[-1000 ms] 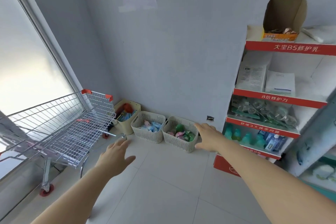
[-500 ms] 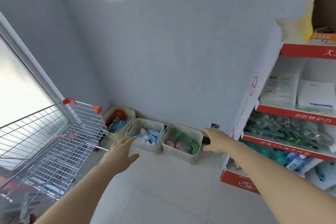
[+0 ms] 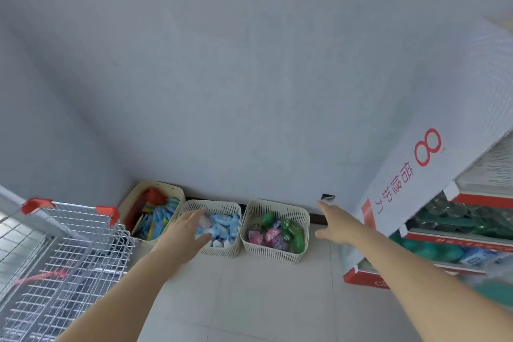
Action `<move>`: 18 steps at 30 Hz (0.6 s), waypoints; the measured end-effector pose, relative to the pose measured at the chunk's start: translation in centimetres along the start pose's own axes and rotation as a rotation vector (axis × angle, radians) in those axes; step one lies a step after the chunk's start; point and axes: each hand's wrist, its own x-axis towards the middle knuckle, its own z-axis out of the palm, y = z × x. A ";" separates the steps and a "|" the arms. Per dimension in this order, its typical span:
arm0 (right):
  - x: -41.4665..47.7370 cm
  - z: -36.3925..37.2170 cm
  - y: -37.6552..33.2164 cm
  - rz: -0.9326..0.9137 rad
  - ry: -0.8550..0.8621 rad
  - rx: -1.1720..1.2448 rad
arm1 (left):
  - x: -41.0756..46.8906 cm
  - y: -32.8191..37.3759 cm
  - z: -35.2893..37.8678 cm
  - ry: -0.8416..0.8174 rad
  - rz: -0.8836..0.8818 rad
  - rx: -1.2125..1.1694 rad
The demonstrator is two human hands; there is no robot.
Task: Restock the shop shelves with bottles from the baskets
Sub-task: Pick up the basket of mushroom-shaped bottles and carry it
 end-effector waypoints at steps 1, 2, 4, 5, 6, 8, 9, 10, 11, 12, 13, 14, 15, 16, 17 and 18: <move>1.1 -0.3 -0.3 0.002 -0.001 0.001 | 1.2 -0.2 -0.1 -0.009 0.005 -0.006; 2.1 -0.5 -0.5 0.007 -0.005 0.005 | 2.4 -0.5 -0.1 -0.019 0.008 -0.009; 4.5 -1.2 -0.8 0.012 -0.014 0.018 | 4.8 -1.0 -0.1 -0.039 0.014 -0.008; 5.9 -1.5 -1.0 0.014 -0.017 0.021 | 6.0 -1.2 -0.2 -0.043 0.020 -0.005; 7.2 -1.9 -1.1 0.016 -0.020 0.023 | 7.3 -1.3 -0.3 -0.047 0.021 -0.002; 10.0 -2.6 -1.5 0.020 -0.028 0.031 | 9.9 -1.6 -0.6 -0.055 0.019 -0.001; 11.4 -3.0 -1.7 0.020 -0.032 0.037 | 11.2 -1.7 -0.7 -0.059 0.018 0.001; 12.8 -3.4 -2.0 0.020 -0.037 0.042 | 12.5 -1.7 -0.9 -0.067 0.016 0.007; 14.1 -3.8 -2.2 0.020 -0.047 0.045 | 13.8 -1.7 -1.2 -0.078 0.012 0.015; 15.3 -4.2 -2.4 0.022 -0.060 0.046 | 15.1 -1.6 -1.5 -0.086 0.006 0.025; 16.5 -4.6 -2.6 0.023 -0.071 0.044 | 16.3 -1.5 -1.8 -0.091 0.004 0.038; 17.6 -5.1 -2.7 0.022 -0.080 0.042 | 17.4 -1.4 -2.1 -0.096 0.003 0.048; 18.7 -5.5 -2.9 0.020 -0.085 0.044 | 18.5 -1.2 -2.5 -0.092 0.006 0.058; 19.7 -6.0 -3.1 0.018 -0.086 0.048 | 19.6 -1.1 -2.8 -0.086 0.014 0.070; 20.5 -6.4 -3.4 0.017 -0.088 0.051 | 20.6 -0.9 -3.2 -0.080 0.027 0.080; 21.3 -6.8 -3.6 0.017 -0.091 0.054 | 21.5 -0.9 -3.5 -0.079 0.037 0.084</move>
